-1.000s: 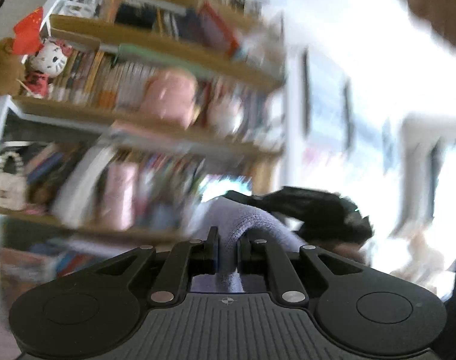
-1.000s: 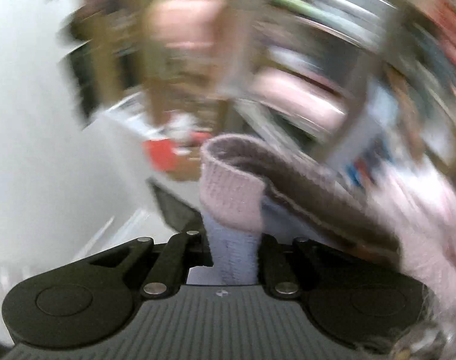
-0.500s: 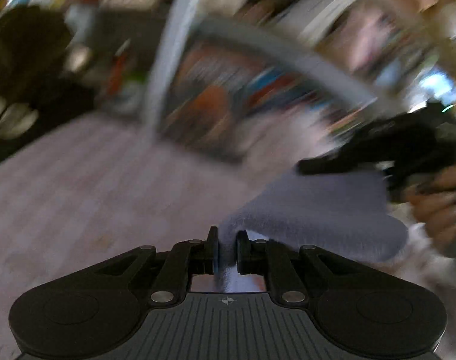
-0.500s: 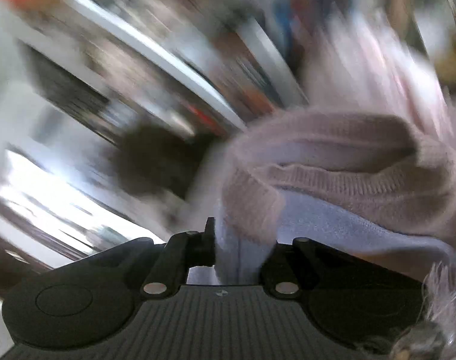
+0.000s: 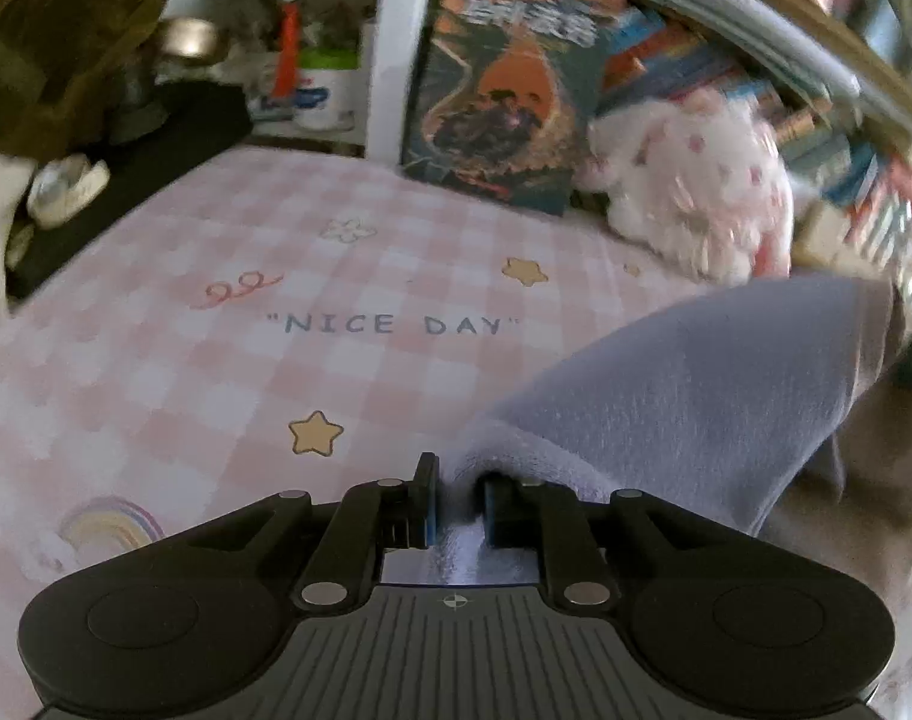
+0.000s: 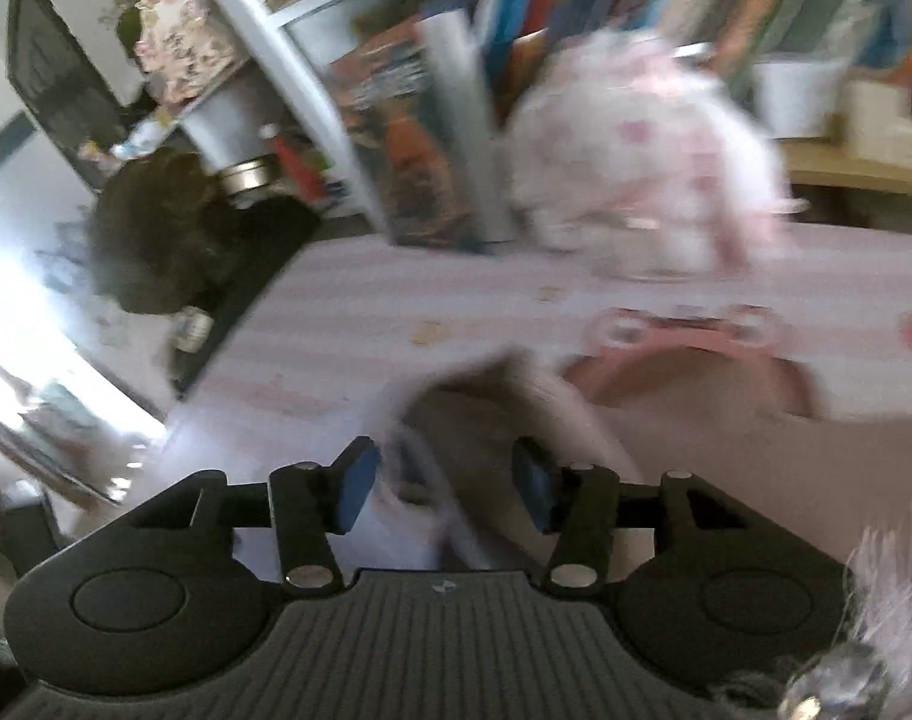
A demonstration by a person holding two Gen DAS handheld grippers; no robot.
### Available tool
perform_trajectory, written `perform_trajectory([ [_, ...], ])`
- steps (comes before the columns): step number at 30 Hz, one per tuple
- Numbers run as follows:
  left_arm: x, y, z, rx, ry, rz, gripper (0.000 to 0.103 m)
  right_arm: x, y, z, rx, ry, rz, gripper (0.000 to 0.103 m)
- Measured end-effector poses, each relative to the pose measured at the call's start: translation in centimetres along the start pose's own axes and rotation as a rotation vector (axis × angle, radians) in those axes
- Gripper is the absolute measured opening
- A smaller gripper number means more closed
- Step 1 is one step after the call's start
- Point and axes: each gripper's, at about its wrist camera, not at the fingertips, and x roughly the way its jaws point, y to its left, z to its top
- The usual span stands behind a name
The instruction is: Fold clothes
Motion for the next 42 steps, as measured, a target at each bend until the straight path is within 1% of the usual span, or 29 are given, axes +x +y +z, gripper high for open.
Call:
perform_trajectory([
  [3, -1.0, -1.9, 0.0, 0.163, -0.02, 0.059, 0.022, -2.9, -3.0, -2.1, 0.006, -0.009, -0.127, 0.051],
  [5, -1.9, -2.9, -0.1, 0.237, -0.044, 0.085, 0.024, -4.8, -5.0, -3.6, 0.012, -0.008, -0.195, 0.051],
  [8, -3.7, -4.0, -0.3, 0.296, -0.082, 0.111, 0.025, -5.6, -7.3, -5.5, 0.044, 0.019, -0.236, 0.051],
  [9, -4.2, -4.3, -0.4, 0.298, -0.091, 0.121, 0.026, -5.7, -7.9, -6.1, 0.052, 0.031, -0.243, 0.051],
  [12, -5.7, -5.1, -0.7, 0.292, -0.113, 0.136, 0.027, -5.4, -8.6, -7.5, 0.026, 0.062, -0.259, 0.051],
  [15, -7.0, -6.3, -1.4, 0.298, -0.147, 0.136, 0.042, -4.9, -7.7, -7.7, -0.049, 0.072, -0.22, 0.052],
  [17, -7.4, -7.7, -2.1, 0.304, -0.143, 0.108, 0.043, -4.6, -7.1, -7.7, -0.106, 0.077, -0.187, 0.059],
  [19, -7.9, -9.1, -2.8, 0.31, -0.14, 0.08, 0.043, -4.1, -6.2, -7.6, -0.193, 0.085, -0.155, 0.069],
  [21, -8.2, -10.5, -3.5, 0.318, -0.134, 0.053, 0.043, -3.3, -5.3, -7.8, -0.318, 0.103, -0.136, 0.07],
  [23, -7.7, -12.4, -4.5, 0.352, -0.106, 0.038, 0.043, -2.3, -4.8, -7.9, -0.402, 0.111, -0.14, 0.07],
  [25, -6.9, -13.8, -5.1, 0.377, -0.076, 0.034, 0.043, -1.4, -4.3, -8.0, -0.482, 0.121, -0.141, 0.067],
  [26, -6.5, -14.5, -5.4, 0.388, -0.06, 0.03, 0.043, -0.9, -4.4, -8.0, -0.492, 0.127, -0.129, 0.065],
  [28, -5.9, -15.9, -6.0, 0.416, -0.04, 0.014, 0.043, -0.3, -4.2, -8.0, -0.512, 0.14, -0.112, 0.053],
  [30, -5.6, -17.1, -6.6, 0.447, -0.027, -0.007, 0.043, 0.2, -4.0, -8.1, -0.538, 0.155, -0.102, 0.051],
  [32, -5.3, -18.4, -7.2, 0.479, -0.016, -0.028, 0.043, 0.0, -3.6, -8.5, -0.576, 0.153, -0.102, 0.051],
  [34, -5.2, -19.6, -7.9, 0.528, -0.005, -0.049, 0.043, -0.3, -3.6, -8.8, -0.581, 0.154, -0.078, 0.051],
  [35, -5.1, -20.1, -8.1, 0.545, 0.0, -0.06, 0.043, -0.2, -3.7, -8.9, -0.581, 0.154, -0.079, 0.051],
  [36, -5.2, -20.5, -8.3, 0.554, 0.005, -0.071, 0.043, -0.2, -3.9, -9.0, -0.582, 0.153, -0.082, 0.042],
  [37, -5.1, -20.8, -8.4, 0.56, 0.011, -0.084, 0.044, 0.1, -4.1, -9.0, -0.582, 0.15, -0.095, 0.027],
  [38, -5.1, -21.1, -8.4, 0.564, 0.016, -0.095, 0.047, 0.3, -4.4, -8.8, -0.569, 0.146, -0.101, 0.022],
  [39, -5.1, -21.4, -8.5, 0.571, 0.015, -0.103, 0.055, 0.5, -4.7, -8.4, -0.54, 0.131, -0.106, 0.018],
  [40, -5.0, -21.8, -8.5, 0.58, 0.015, -0.112, 0.061, 0.4, -4.9, -8.0, -0.511, 0.113, -0.112, 0.016],
  [42, -5.0, -22.8, -8.9, 0.631, 0.01, -0.134, 0.065, 0.0, -5.1, -6.9, -0.449, 0.062, -0.12, 0.014],
])
